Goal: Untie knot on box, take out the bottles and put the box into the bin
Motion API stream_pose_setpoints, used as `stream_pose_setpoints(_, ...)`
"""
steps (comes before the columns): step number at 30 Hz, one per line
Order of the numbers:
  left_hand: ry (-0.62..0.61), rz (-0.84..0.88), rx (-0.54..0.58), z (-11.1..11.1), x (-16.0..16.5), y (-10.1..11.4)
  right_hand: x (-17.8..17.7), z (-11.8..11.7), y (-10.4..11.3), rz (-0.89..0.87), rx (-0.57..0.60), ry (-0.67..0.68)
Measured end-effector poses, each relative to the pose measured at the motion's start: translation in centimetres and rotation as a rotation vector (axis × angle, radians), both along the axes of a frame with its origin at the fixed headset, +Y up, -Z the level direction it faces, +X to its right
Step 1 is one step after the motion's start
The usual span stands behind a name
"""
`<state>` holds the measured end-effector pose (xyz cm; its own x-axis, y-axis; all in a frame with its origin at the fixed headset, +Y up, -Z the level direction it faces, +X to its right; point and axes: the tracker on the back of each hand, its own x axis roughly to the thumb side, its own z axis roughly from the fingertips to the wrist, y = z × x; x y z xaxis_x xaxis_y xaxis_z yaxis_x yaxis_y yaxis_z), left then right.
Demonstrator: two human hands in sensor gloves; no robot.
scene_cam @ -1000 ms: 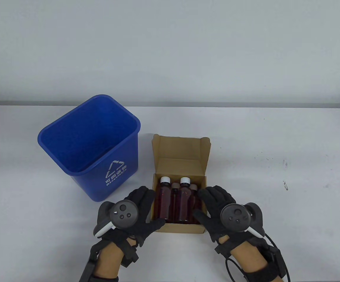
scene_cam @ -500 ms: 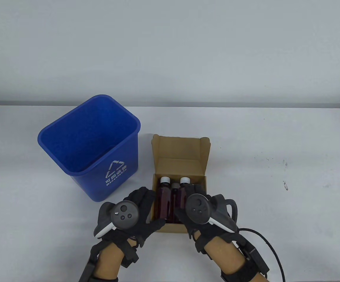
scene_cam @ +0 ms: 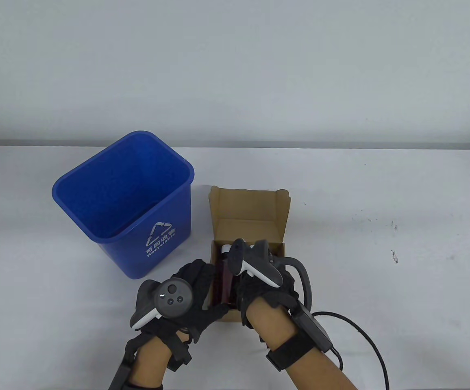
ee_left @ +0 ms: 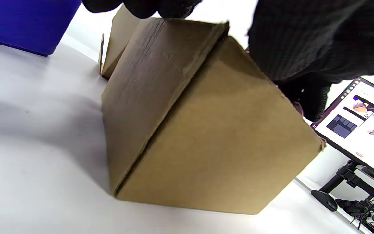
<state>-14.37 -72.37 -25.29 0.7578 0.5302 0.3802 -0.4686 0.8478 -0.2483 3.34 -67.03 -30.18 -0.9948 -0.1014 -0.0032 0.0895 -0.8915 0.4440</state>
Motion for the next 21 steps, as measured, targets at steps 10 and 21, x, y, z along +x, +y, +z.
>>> stream_pose_setpoints(10,-0.014,-0.005,-0.013,0.1,0.3,0.0,-0.9,-1.6,-1.4,0.046,-0.052,-0.088)
stream_pose_setpoints(21,-0.008,0.013,-0.036,0.0,0.2,0.0,-1.1,-2.6,-2.7,0.114,-0.024,-0.183)
